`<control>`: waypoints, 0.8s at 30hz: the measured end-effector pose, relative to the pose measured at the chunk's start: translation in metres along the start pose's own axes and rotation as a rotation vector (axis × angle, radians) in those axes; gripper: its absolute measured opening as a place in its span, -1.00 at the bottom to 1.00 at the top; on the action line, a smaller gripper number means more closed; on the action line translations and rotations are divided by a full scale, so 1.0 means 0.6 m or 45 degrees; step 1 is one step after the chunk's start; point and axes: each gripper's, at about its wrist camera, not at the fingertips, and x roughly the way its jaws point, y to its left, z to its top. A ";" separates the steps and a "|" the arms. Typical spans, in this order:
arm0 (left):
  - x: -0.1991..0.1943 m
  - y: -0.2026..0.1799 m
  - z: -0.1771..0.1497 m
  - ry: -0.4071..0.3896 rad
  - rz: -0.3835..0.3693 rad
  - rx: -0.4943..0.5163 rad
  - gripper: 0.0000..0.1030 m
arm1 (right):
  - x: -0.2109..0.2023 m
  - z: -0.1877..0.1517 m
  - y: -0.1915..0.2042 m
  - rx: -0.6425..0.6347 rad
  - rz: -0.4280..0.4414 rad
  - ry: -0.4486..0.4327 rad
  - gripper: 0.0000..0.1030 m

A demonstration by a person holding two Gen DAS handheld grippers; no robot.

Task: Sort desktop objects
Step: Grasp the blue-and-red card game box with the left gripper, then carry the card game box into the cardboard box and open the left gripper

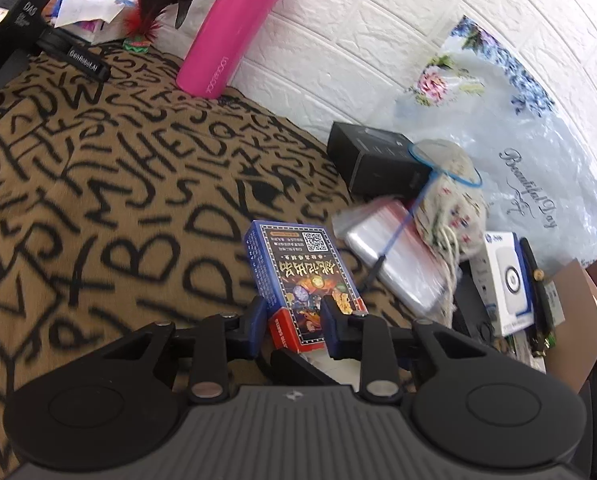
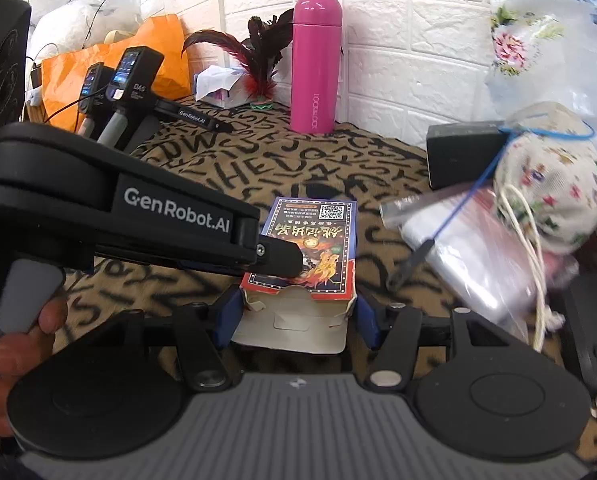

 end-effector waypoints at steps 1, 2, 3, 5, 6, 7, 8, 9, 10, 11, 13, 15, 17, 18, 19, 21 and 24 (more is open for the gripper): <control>-0.005 -0.004 -0.007 0.006 -0.001 -0.001 -0.41 | -0.008 -0.005 0.001 0.001 0.000 0.003 0.12; -0.010 -0.010 -0.013 0.011 -0.002 -0.002 -0.41 | -0.017 -0.010 0.002 0.001 -0.001 0.007 0.12; -0.016 -0.015 -0.020 0.013 -0.006 0.000 -0.41 | -0.026 -0.016 0.003 0.001 -0.004 0.011 0.12; -0.028 -0.029 -0.032 0.010 -0.016 0.006 -0.41 | -0.047 -0.026 0.004 -0.005 -0.013 0.012 0.12; -0.034 -0.037 -0.038 0.009 -0.023 0.008 -0.41 | -0.059 -0.031 0.005 -0.008 -0.020 0.009 0.12; -0.041 -0.047 -0.042 0.006 -0.031 0.013 -0.41 | -0.071 -0.035 0.004 -0.009 -0.027 0.002 0.12; -0.048 -0.057 -0.046 0.003 -0.040 0.022 -0.41 | -0.084 -0.039 0.003 -0.008 -0.035 -0.006 0.12; -0.055 -0.069 -0.050 -0.002 -0.050 0.034 -0.41 | -0.098 -0.043 0.002 -0.005 -0.045 -0.017 0.12; -0.062 -0.082 -0.054 -0.008 -0.059 0.048 -0.42 | -0.112 -0.046 0.000 0.000 -0.056 -0.030 0.12; -0.068 -0.095 -0.058 -0.013 -0.071 0.059 -0.42 | -0.127 -0.050 -0.004 0.007 -0.068 -0.045 0.12; -0.080 -0.123 -0.068 -0.022 -0.098 0.089 -0.42 | -0.159 -0.058 -0.011 0.024 -0.097 -0.074 0.12; -0.090 -0.154 -0.079 -0.028 -0.128 0.127 -0.42 | -0.193 -0.067 -0.021 0.034 -0.131 -0.107 0.12; -0.097 -0.187 -0.092 -0.029 -0.161 0.169 -0.42 | -0.225 -0.075 -0.033 0.054 -0.165 -0.133 0.12; -0.099 -0.204 -0.098 -0.028 -0.177 0.191 -0.42 | -0.242 -0.081 -0.042 0.072 -0.181 -0.146 0.12; -0.100 -0.221 -0.104 -0.026 -0.192 0.215 -0.42 | -0.258 -0.087 -0.050 0.091 -0.197 -0.159 0.12; -0.102 -0.257 -0.117 -0.018 -0.221 0.266 -0.42 | -0.289 -0.097 -0.068 0.134 -0.232 -0.183 0.12; -0.109 -0.308 -0.140 -0.015 -0.265 0.341 -0.42 | -0.336 -0.117 -0.096 0.204 -0.289 -0.224 0.12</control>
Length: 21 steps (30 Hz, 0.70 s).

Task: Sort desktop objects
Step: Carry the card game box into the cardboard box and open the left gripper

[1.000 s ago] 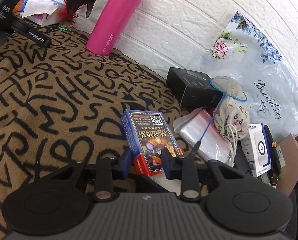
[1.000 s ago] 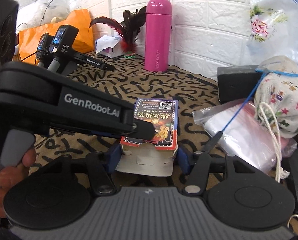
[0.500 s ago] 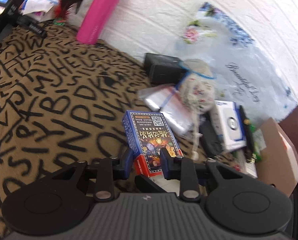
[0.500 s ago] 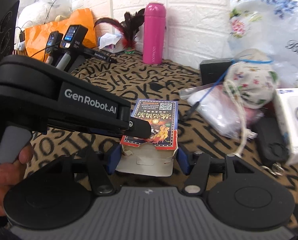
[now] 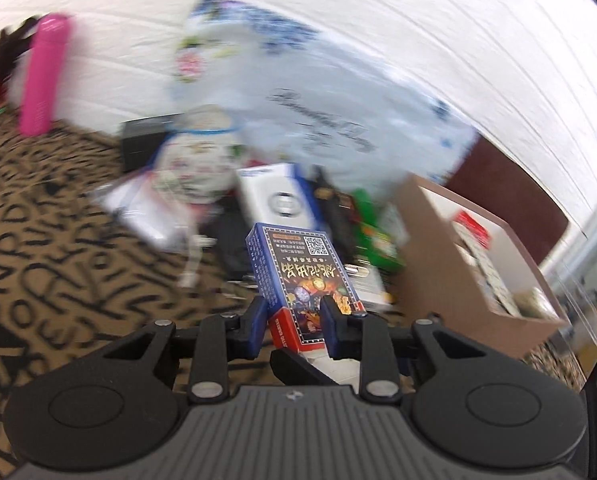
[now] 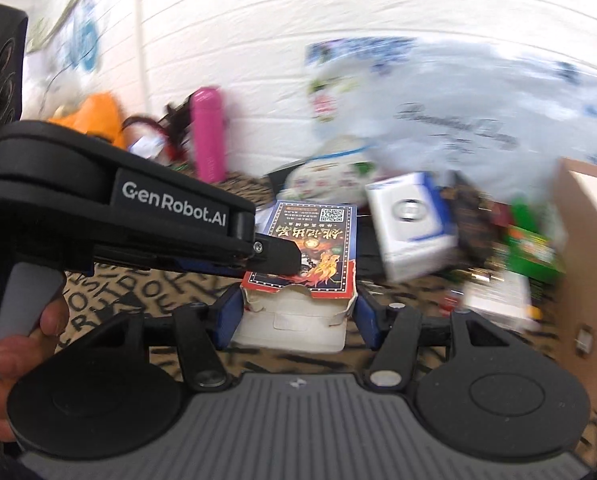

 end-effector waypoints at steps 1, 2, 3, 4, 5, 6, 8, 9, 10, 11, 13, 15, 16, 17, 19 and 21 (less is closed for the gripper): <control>0.002 -0.018 -0.003 0.003 -0.014 0.020 -0.42 | -0.013 -0.002 -0.011 0.017 -0.021 -0.014 0.12; 0.004 -0.034 -0.004 0.005 -0.028 0.040 -0.42 | -0.026 -0.005 -0.022 0.031 -0.042 -0.028 0.12; 0.007 -0.050 -0.006 0.007 -0.042 0.058 -0.42 | -0.036 -0.007 -0.031 0.043 -0.062 -0.039 0.12; 0.010 -0.066 -0.007 0.009 -0.057 0.074 -0.42 | -0.048 -0.011 -0.040 0.055 -0.082 -0.051 0.12; 0.012 -0.081 -0.007 0.010 -0.073 0.089 -0.42 | -0.060 -0.014 -0.049 0.064 -0.101 -0.064 0.12; 0.014 -0.095 -0.007 0.009 -0.088 0.103 -0.42 | -0.071 -0.016 -0.059 0.072 -0.121 -0.078 0.12; 0.018 -0.127 -0.007 0.001 -0.120 0.133 -0.42 | -0.095 -0.020 -0.077 0.084 -0.160 -0.109 0.12; 0.020 -0.142 -0.007 -0.006 -0.135 0.148 -0.42 | -0.106 -0.020 -0.088 0.088 -0.179 -0.124 0.12; 0.021 -0.156 -0.005 -0.011 -0.150 0.163 -0.42 | -0.118 -0.021 -0.099 0.096 -0.196 -0.140 0.12; 0.023 -0.171 -0.004 -0.016 -0.167 0.178 -0.42 | -0.128 -0.020 -0.110 0.107 -0.212 -0.157 0.12; 0.028 -0.198 0.001 -0.021 -0.200 0.197 -0.42 | -0.151 -0.022 -0.132 0.131 -0.241 -0.190 0.12; 0.038 -0.224 0.005 -0.021 -0.229 0.217 -0.42 | -0.171 -0.022 -0.153 0.148 -0.274 -0.221 0.12; 0.043 -0.235 0.006 -0.021 -0.244 0.224 -0.42 | -0.179 -0.022 -0.163 0.154 -0.292 -0.235 0.12; 0.050 -0.246 0.008 -0.019 -0.257 0.228 -0.42 | -0.184 -0.021 -0.173 0.160 -0.310 -0.246 0.12; 0.064 -0.267 0.011 -0.013 -0.283 0.230 -0.42 | -0.196 -0.021 -0.190 0.170 -0.347 -0.263 0.12; 0.079 -0.283 0.015 0.000 -0.309 0.231 -0.42 | -0.205 -0.019 -0.209 0.176 -0.382 -0.274 0.12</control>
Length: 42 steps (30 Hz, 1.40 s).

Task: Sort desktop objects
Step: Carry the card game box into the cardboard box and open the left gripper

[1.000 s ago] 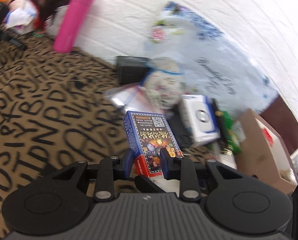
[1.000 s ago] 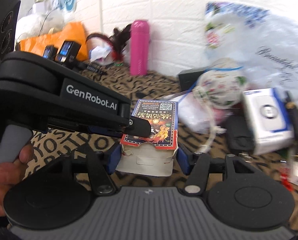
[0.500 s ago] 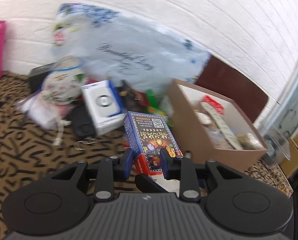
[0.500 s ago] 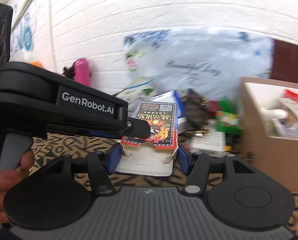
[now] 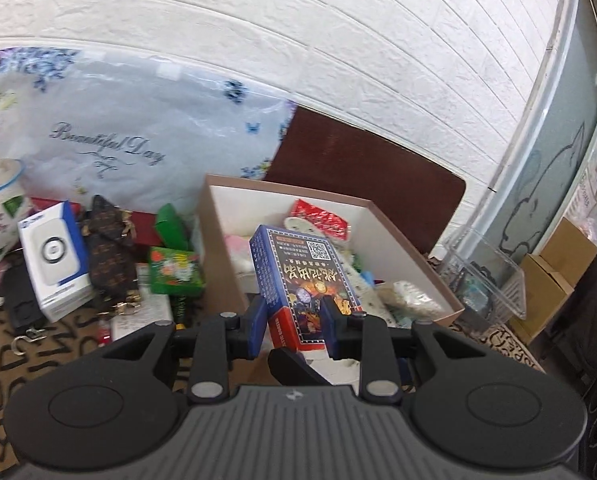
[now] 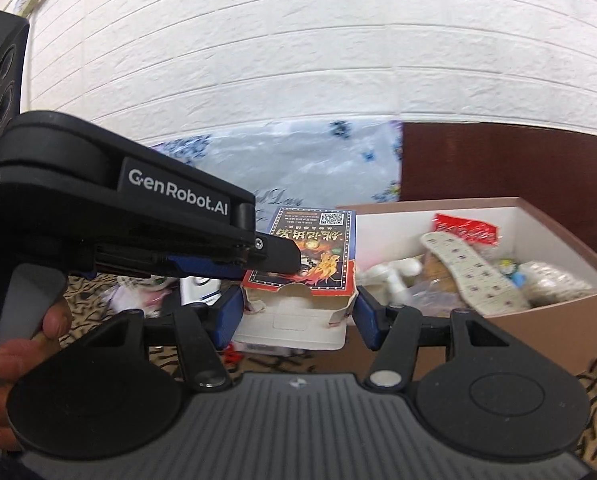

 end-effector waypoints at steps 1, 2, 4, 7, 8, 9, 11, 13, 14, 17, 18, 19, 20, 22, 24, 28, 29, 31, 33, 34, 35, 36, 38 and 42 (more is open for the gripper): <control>0.010 -0.005 0.003 0.007 -0.010 -0.001 -0.42 | 0.000 0.003 -0.008 0.003 -0.016 -0.004 0.12; 0.020 -0.009 0.007 0.013 -0.017 0.000 -0.42 | 0.003 0.005 -0.016 0.007 -0.030 -0.005 0.12; 0.037 -0.017 0.013 0.018 -0.032 0.009 -0.42 | 0.011 0.008 -0.032 0.016 -0.052 -0.006 0.12; 0.063 -0.025 0.022 0.014 -0.057 0.023 -0.42 | 0.025 0.013 -0.049 0.014 -0.086 -0.003 0.12; 0.072 -0.028 0.024 0.015 -0.066 0.035 -0.42 | 0.033 0.015 -0.056 0.012 -0.096 0.000 0.12; 0.081 -0.031 0.026 0.017 -0.073 0.053 -0.42 | 0.039 0.017 -0.062 0.011 -0.105 0.003 0.12; 0.098 -0.036 0.031 0.023 -0.082 0.081 -0.42 | 0.053 0.019 -0.076 0.020 -0.118 0.011 0.12; 0.115 -0.038 0.037 0.030 -0.086 0.095 -0.42 | 0.062 0.021 -0.092 0.038 -0.127 0.020 0.12; 0.124 -0.039 0.040 0.033 -0.084 0.099 -0.42 | 0.069 0.022 -0.097 0.045 -0.133 0.023 0.12; 0.148 -0.036 0.048 0.029 -0.084 0.097 -0.41 | 0.088 0.029 -0.113 0.057 -0.148 0.037 0.12; 0.155 -0.035 0.052 0.028 -0.088 0.096 -0.41 | 0.096 0.032 -0.118 0.056 -0.151 0.045 0.12; 0.162 -0.034 0.057 0.029 -0.092 0.096 -0.41 | 0.104 0.037 -0.122 0.049 -0.154 0.052 0.12; 0.169 -0.032 0.062 0.032 -0.098 0.092 -0.41 | 0.112 0.041 -0.127 0.041 -0.158 0.060 0.12; 0.182 -0.029 0.072 0.041 -0.110 0.080 -0.42 | 0.128 0.051 -0.136 0.026 -0.165 0.075 0.12; 0.192 -0.024 0.079 0.038 -0.113 0.063 -0.42 | 0.144 0.060 -0.142 0.003 -0.180 0.090 0.12; 0.217 -0.016 0.084 0.061 -0.100 0.063 -0.33 | 0.170 0.076 -0.148 -0.042 -0.201 0.103 0.12; 0.221 -0.013 0.085 0.060 -0.091 0.059 -0.28 | 0.177 0.079 -0.149 -0.048 -0.204 0.112 0.12; 0.226 -0.002 0.088 0.058 -0.085 0.028 0.08 | 0.189 0.082 -0.149 -0.065 -0.217 0.135 0.14; 0.227 0.009 0.090 0.052 -0.082 -0.014 0.40 | 0.198 0.083 -0.150 -0.072 -0.226 0.150 0.16; 0.226 0.013 0.091 0.046 -0.080 -0.031 0.51 | 0.201 0.082 -0.151 -0.078 -0.239 0.162 0.21; 0.224 0.017 0.092 0.043 -0.082 -0.041 0.55 | 0.205 0.081 -0.151 -0.087 -0.251 0.178 0.26; 0.223 0.019 0.093 0.042 -0.085 -0.047 0.65 | 0.208 0.080 -0.152 -0.092 -0.266 0.185 0.44; 0.219 0.023 0.094 0.038 -0.081 -0.056 0.80 | 0.209 0.075 -0.152 -0.103 -0.295 0.184 0.60; 0.214 0.025 0.093 0.055 -0.077 -0.070 0.91 | 0.207 0.071 -0.147 -0.136 -0.328 0.184 0.87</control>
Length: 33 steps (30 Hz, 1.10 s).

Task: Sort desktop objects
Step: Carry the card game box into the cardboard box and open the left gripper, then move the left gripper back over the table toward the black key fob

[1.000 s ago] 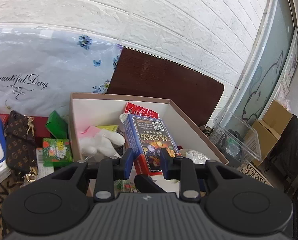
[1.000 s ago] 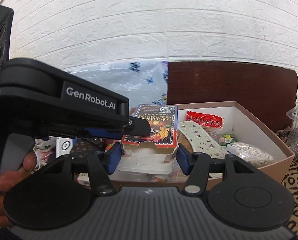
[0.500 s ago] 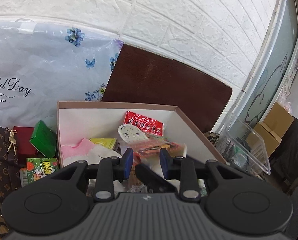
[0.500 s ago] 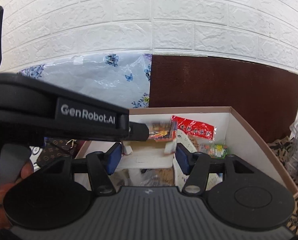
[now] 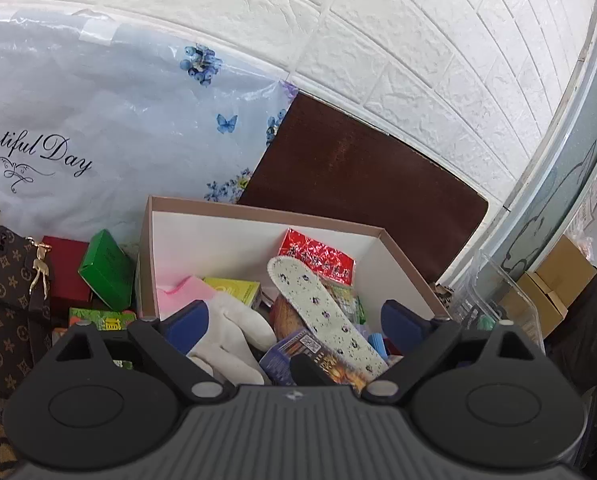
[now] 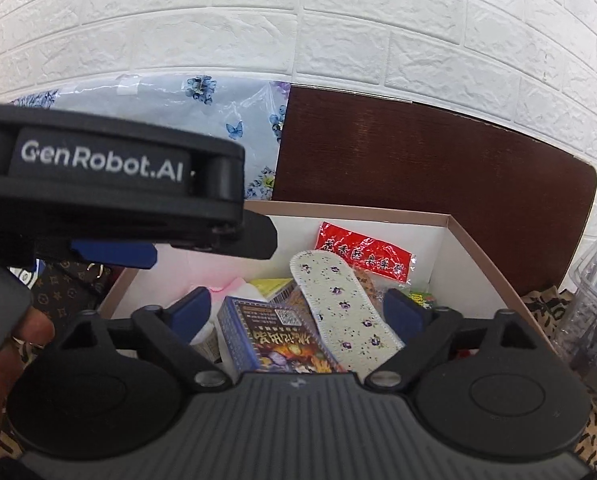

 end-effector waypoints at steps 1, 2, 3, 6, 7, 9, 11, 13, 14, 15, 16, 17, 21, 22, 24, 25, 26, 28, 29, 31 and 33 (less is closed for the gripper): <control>-0.001 -0.001 -0.001 0.009 -0.001 0.001 0.93 | -0.002 0.000 0.002 -0.007 -0.012 -0.001 0.88; -0.003 -0.002 -0.003 0.014 -0.002 0.005 0.93 | -0.004 -0.001 0.004 -0.015 -0.021 -0.006 0.88; -0.005 -0.004 -0.005 0.018 -0.002 0.012 0.93 | -0.006 0.000 0.006 -0.021 -0.025 -0.008 0.89; -0.014 -0.011 -0.013 0.024 -0.006 0.044 0.93 | -0.015 0.000 0.008 -0.021 -0.019 -0.012 0.89; -0.018 -0.012 -0.015 0.025 -0.007 0.053 0.93 | -0.019 0.000 0.008 -0.016 -0.017 -0.014 0.89; -0.027 -0.015 -0.020 0.029 -0.008 0.061 0.93 | -0.028 0.000 0.008 -0.006 -0.013 -0.016 0.89; -0.038 -0.016 -0.026 0.032 -0.014 0.061 0.93 | -0.039 -0.001 0.006 0.006 -0.014 -0.024 0.89; -0.048 -0.017 -0.031 0.040 -0.013 0.057 0.93 | -0.051 -0.002 0.005 0.022 -0.020 -0.030 0.89; -0.053 -0.018 -0.034 0.042 -0.013 0.056 0.93 | -0.057 -0.003 0.003 0.032 -0.022 -0.033 0.89; -0.060 -0.019 -0.037 0.043 -0.015 0.057 0.93 | -0.064 -0.004 0.002 0.042 -0.023 -0.036 0.89; -0.067 -0.022 -0.041 0.041 -0.021 0.059 0.93 | -0.070 -0.006 0.002 0.052 -0.021 -0.039 0.89; -0.073 -0.024 -0.044 0.038 -0.025 0.063 0.93 | -0.076 -0.007 0.001 0.061 -0.017 -0.042 0.89; -0.097 -0.042 -0.055 0.038 -0.038 0.095 0.93 | -0.103 -0.013 0.003 0.073 -0.013 -0.056 0.90; -0.104 -0.046 -0.058 0.035 -0.044 0.104 0.93 | -0.110 -0.014 0.005 0.074 -0.013 -0.061 0.92; -0.121 -0.053 -0.064 0.021 -0.056 0.116 0.93 | -0.128 -0.019 0.008 0.078 -0.009 -0.076 0.97; -0.130 -0.056 -0.067 0.011 -0.059 0.122 0.93 | -0.137 -0.020 0.011 0.080 -0.007 -0.086 0.97; -0.139 -0.058 -0.071 0.000 -0.062 0.128 0.93 | -0.144 -0.021 0.013 0.081 -0.006 -0.094 0.97; -0.159 -0.061 -0.080 -0.023 -0.072 0.139 0.93 | -0.159 -0.022 0.019 0.083 0.000 -0.109 0.97; -0.169 -0.061 -0.084 -0.033 -0.077 0.141 0.93 | -0.166 -0.023 0.023 0.084 0.006 -0.115 0.97; -0.189 -0.061 -0.092 -0.054 -0.081 0.135 0.93 | -0.178 -0.025 0.031 0.082 0.023 -0.124 0.97; -0.208 -0.057 -0.099 -0.072 -0.081 0.122 0.93 | -0.192 -0.027 0.041 0.078 0.040 -0.136 0.97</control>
